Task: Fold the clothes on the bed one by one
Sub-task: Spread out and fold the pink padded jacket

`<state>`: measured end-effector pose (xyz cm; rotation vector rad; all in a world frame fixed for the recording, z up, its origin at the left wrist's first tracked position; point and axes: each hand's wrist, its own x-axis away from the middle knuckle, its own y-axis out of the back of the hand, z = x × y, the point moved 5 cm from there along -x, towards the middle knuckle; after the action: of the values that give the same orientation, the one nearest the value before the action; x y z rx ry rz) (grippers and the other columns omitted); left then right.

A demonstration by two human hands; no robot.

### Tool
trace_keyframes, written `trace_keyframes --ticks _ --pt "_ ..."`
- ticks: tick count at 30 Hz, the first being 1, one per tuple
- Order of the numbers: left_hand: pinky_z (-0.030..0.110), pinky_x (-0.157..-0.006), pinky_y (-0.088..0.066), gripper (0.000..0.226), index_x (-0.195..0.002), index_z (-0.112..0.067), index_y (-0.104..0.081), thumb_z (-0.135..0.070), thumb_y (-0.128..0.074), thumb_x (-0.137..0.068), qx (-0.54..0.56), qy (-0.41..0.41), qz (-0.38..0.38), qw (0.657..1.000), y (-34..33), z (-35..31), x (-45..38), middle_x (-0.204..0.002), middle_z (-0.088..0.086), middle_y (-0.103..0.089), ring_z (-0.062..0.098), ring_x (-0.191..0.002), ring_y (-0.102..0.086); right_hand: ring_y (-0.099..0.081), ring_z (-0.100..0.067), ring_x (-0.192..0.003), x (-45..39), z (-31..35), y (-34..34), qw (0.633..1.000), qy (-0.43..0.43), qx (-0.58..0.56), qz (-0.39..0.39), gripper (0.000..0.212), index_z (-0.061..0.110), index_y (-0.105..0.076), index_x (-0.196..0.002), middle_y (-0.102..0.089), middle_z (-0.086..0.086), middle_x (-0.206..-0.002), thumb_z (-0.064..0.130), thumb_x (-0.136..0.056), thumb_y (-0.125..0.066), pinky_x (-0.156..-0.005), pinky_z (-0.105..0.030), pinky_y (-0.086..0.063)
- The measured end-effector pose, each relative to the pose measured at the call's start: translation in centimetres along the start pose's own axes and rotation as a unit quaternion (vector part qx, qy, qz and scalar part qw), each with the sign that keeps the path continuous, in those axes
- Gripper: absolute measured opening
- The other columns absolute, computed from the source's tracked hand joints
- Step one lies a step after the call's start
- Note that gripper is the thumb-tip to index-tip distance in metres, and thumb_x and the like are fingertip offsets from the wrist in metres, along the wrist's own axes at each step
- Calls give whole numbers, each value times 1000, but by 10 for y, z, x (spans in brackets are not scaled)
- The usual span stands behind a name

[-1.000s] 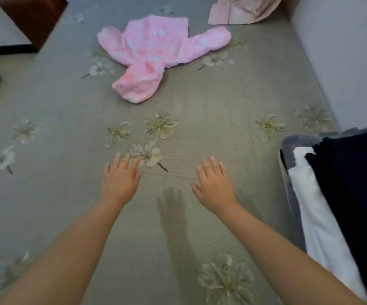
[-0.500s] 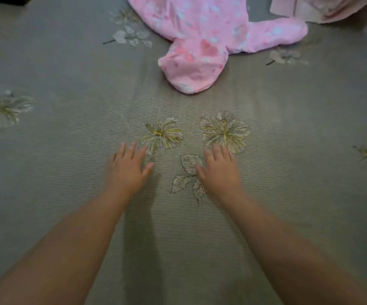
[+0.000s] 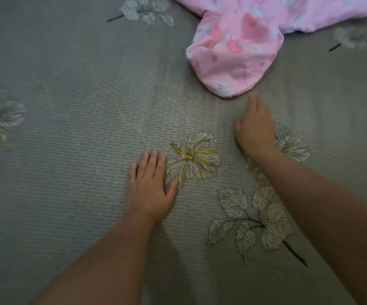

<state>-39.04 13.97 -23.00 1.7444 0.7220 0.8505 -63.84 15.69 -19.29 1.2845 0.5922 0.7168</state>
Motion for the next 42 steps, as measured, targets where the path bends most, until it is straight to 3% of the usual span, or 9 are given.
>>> trace_keyframes --ticks 5,8,13,24,30,34,38,39,42 --pt "24 -100 28 85 -145 -21 4 -60 13 -69 5 7 18 1000 2 3 0 -140 -10 25 8 -125 34 -3 -34 -141 -68 17 9 999 39 6 -10 78 9 -2 -146 4 -20 -153 1 -82 -46 -111 -42 -16" --pt "34 -110 8 89 -143 -13 -21 -66 6 -77 27 1 0 1000 7 0 -2 -149 0 -4 18 -134 12 2 -29 -142 -101 22 8 991 69 108 27 76 16 -12 -146 -7 -11 -155 1 -80 -47 -111 -55 -5" --pt "31 -110 12 102 -143 -15 -14 -72 25 -68 36 0 -4 999 6 -1 -2 -145 -4 4 16 -133 13 -51 -36 -108 -92 19 7 990 122 57 51 41 2 -45 -125 -57 -24 -114 2 -85 -41 -103 -40 -22" --pt "50 -109 -16 95 -137 3 -34 -66 -23 -73 43 -54 -53 996 19 -15 11 -145 23 -30 36 -135 -28 -57 -18 -80 162 -67 28 949 67 -197 236 16 4 -60 -98 -65 -9 -85 2 -83 -56 -57 -25 -31" --pt "58 -104 -29 48 -122 3 -54 -25 -55 -83 27 -285 47 957 5 -92 122 -132 26 -48 51 -125 -36 -60 5 -64 322 -103 45 753 -150 -471 434 22 1 -62 -97 -66 -1 -79 -11 -82 -53 -61 -8 -47" --pt "25 -90 -35 32 -115 -3 -60 -24 -52 -92 206 -85 285 932 5 -103 198 -125 17 -57 26 -114 -52 -70 -15 -67 372 -128 99 570 -250 -657 426 44 2 -74 -71 -72 -8 -73 22 -35 -90 -58 -24 -56" --pt "24 -65 -50 19 -85 -10 -62 -22 -49 -93 450 97 358 812 26 -111 249 -77 5 -69 11 -66 -61 -65 -20 -73 355 -152 136 545 -345 -747 160 17 9 -64 -85 -68 -9 -78 8 -86 -48 -66 -26 -55" --pt "21 -58 -50 18 -85 -9 -60 -18 -48 -94 510 154 278 799 33 -106 252 -65 0 -68 10 -58 -61 -60 -20 -78 359 -157 137 563 -356 -738 110 18 13 -57 -92 -62 -9 -85 11 -94 -39 -71 -28 -51" --pt "27 -52 -43 31 -113 5 -52 -20 -48 -94 488 254 47 834 45 -78 258 -77 10 -60 25 -65 -54 -47 -20 -112 404 -155 127 798 -295 -502 156 41 12 -35 -137 -48 -8 -126 25 -98 -39 -93 -31 -35"
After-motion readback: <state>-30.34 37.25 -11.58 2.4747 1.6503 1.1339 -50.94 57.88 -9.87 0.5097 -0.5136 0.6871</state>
